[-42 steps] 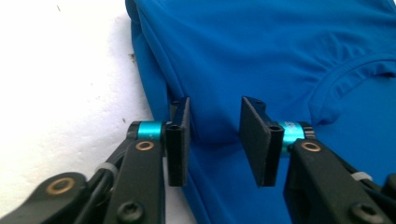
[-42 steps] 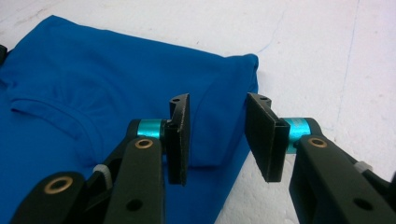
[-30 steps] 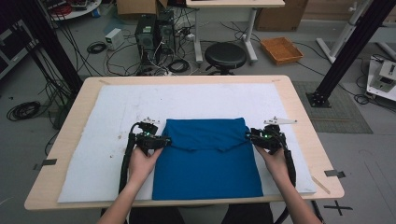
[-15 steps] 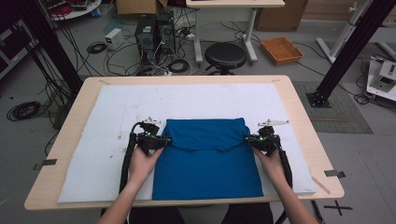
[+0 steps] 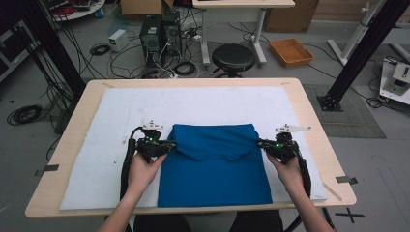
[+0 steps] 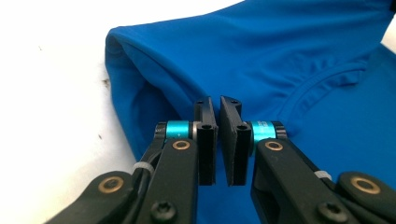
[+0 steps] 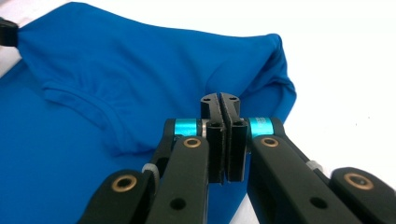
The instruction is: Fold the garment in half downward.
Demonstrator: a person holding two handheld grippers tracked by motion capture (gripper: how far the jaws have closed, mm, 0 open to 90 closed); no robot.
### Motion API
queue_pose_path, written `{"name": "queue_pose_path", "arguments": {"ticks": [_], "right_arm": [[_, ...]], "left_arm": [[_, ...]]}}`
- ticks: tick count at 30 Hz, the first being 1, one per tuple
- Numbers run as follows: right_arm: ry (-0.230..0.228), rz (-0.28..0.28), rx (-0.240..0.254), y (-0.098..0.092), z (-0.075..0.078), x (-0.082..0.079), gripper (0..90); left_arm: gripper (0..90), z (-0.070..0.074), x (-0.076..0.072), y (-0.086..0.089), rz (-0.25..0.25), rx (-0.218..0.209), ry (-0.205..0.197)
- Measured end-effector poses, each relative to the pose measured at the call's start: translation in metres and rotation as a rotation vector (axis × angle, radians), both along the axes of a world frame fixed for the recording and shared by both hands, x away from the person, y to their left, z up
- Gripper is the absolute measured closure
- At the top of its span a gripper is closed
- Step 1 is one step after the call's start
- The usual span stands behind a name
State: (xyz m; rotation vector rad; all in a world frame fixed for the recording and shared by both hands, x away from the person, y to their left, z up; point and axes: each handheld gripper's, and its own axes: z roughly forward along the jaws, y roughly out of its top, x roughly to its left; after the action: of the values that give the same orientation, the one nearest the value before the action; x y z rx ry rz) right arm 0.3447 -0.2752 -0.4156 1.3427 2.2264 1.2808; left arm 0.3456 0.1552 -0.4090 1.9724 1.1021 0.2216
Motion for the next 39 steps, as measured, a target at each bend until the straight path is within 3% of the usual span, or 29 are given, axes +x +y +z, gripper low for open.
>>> {"name": "queue_pose_path", "arguments": {"ticks": [9, 15, 22, 31, 39], "right_arm": [[-0.016, 0.066, 0.016, -0.009, 0.011, -0.051, 89.5], [-0.049, 0.095, 0.013, -0.009, 0.015, -0.073, 89.5], [-0.037, 0.111, 0.020, -0.013, 0.009, -0.099, 89.5], [-0.007, 0.123, 0.002, -0.019, 0.000, -0.123, 89.4], [0.009, 0.123, -0.038, -0.019, -0.012, -0.126, 89.2]], "left_arm": [[84.9, 0.010, -0.046, 0.006, -0.079, -0.021, 0.008], [84.9, 0.015, -0.069, 0.006, -0.110, -0.011, -0.004], [84.9, 0.012, -0.096, 0.006, -0.149, -0.017, 0.012], [84.8, -0.003, -0.115, 0.015, -0.153, -0.035, 0.067], [84.2, -0.017, -0.123, 0.011, -0.164, 0.016, 0.078]]}}
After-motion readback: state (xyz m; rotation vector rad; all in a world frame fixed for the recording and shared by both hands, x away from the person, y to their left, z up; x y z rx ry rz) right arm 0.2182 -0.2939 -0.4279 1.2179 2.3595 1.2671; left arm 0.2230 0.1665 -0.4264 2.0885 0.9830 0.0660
